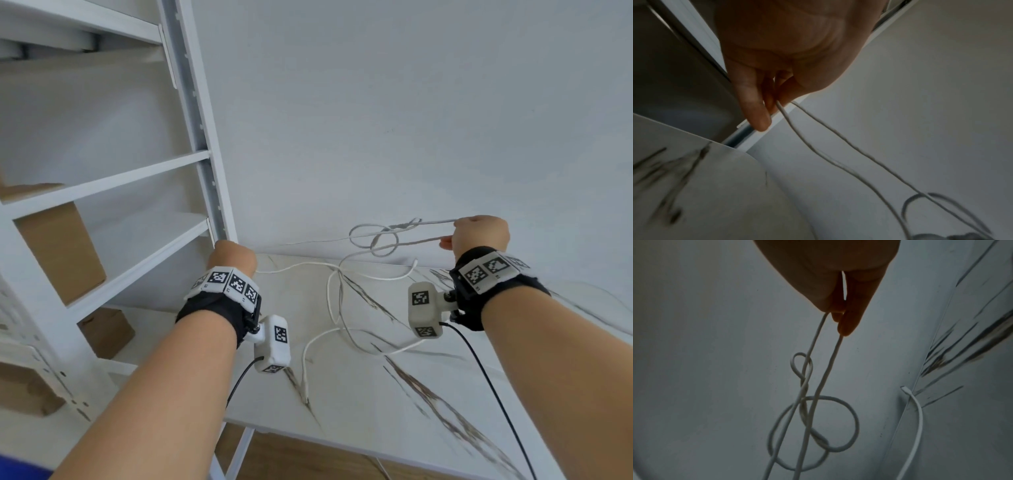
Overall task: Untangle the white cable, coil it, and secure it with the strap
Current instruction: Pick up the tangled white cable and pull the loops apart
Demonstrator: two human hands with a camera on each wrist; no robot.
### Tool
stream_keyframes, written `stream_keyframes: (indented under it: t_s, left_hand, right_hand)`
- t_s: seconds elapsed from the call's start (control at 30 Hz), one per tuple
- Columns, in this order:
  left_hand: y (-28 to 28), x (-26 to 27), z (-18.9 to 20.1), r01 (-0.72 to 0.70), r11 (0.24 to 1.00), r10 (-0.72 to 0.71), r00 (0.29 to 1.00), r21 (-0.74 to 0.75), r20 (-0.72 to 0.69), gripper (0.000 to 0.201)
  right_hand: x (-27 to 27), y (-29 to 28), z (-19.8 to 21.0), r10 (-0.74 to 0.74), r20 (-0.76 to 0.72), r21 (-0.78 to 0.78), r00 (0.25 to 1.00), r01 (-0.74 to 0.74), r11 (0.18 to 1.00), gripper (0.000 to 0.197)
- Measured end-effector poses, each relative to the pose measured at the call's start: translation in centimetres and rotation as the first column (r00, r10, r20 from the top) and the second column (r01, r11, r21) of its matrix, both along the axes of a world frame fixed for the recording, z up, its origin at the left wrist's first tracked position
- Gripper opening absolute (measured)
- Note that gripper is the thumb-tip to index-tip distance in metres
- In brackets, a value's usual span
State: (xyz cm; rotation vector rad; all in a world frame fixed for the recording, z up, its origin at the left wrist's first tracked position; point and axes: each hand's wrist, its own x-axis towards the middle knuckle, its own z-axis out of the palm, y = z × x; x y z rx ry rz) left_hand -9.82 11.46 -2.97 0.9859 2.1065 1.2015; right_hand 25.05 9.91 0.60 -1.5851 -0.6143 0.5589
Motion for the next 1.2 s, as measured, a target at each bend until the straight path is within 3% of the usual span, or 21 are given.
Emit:
stream_keyframes:
  t_s: [0.17, 0.3, 0.43, 0.57, 0.67, 0.77, 0.83, 1.0, 1.1, 1.2]
  left_hand:
    - [-1.0, 0.6, -0.2, 0.004, 0.983, -0.046, 0.975, -0.185, -0.219, 0.03]
    - [-1.6, 2.8, 0.1, 0.078, 0.959, -0.191, 0.888, -0.273, -0.418, 0.029]
    - [-2.3, 6.1, 0.6, 0.213, 0.938, -0.335, 0.757, -0.273, -0.561, 0.031]
    - [-2.8, 10.1, 1.6, 0.475, 0.879, -0.426, 0.758, -0.029, -0.495, 0.033]
    - [-3.2, 12.7, 2.3, 0.577, 0.806, -0.488, 0.774, 0.131, -0.405, 0.033]
    - [-3.0, 14.3, 2.6, 0.577, 0.797, -0.478, 0.783, 0.178, -0.399, 0.024]
    - [-2.7, 14.8, 2.7, 0.568, 0.805, -0.471, 0.789, 0.173, -0.395, 0.036]
    - [-2.0, 14.0, 3.0, 0.404, 0.885, -0.292, 0.869, 0.23, -0.4, 0.041]
    - [-1.5, 13.0, 3.4, 0.495, 0.834, -0.382, 0.836, 0.243, -0.394, 0.016]
    - [-1.4, 12.5, 3.7, 0.557, 0.804, -0.431, 0.786, 0.208, -0.443, 0.016]
  right_hand:
    - [0.8, -0.4, 0.1, -0.084, 0.058, 0.087, 0.995, 0.079, 0.993, 0.025]
    - [-0.2, -0.7, 0.4, 0.049, 0.177, 0.108, 0.983, -0.069, 0.992, 0.023]
    - [-2.0, -0.6, 0.4, 0.193, 0.236, 0.126, 0.952, -0.227, 0.966, 0.024]
    - [-3.6, -0.6, 0.8, 0.298, 0.327, 0.097, 0.897, -0.346, 0.933, 0.021]
    - [-4.4, -1.0, 1.3, 0.403, 0.402, 0.072, 0.822, -0.467, 0.881, 0.016]
    - [-5.0, -1.5, 1.8, 0.491, 0.458, 0.073, 0.741, -0.582, 0.81, 0.012]
    - [-5.1, -1.8, 2.1, 0.525, 0.472, 0.095, 0.708, -0.633, 0.768, 0.012]
    - [-4.5, -2.4, 2.9, 0.572, 0.447, 0.143, 0.687, -0.686, 0.713, 0.013]
    - [-4.2, -2.5, 3.2, 0.595, 0.444, 0.13, 0.669, -0.706, 0.696, 0.013]
    - [-4.2, -2.2, 3.1, 0.552, 0.479, 0.118, 0.682, -0.674, 0.729, 0.009]
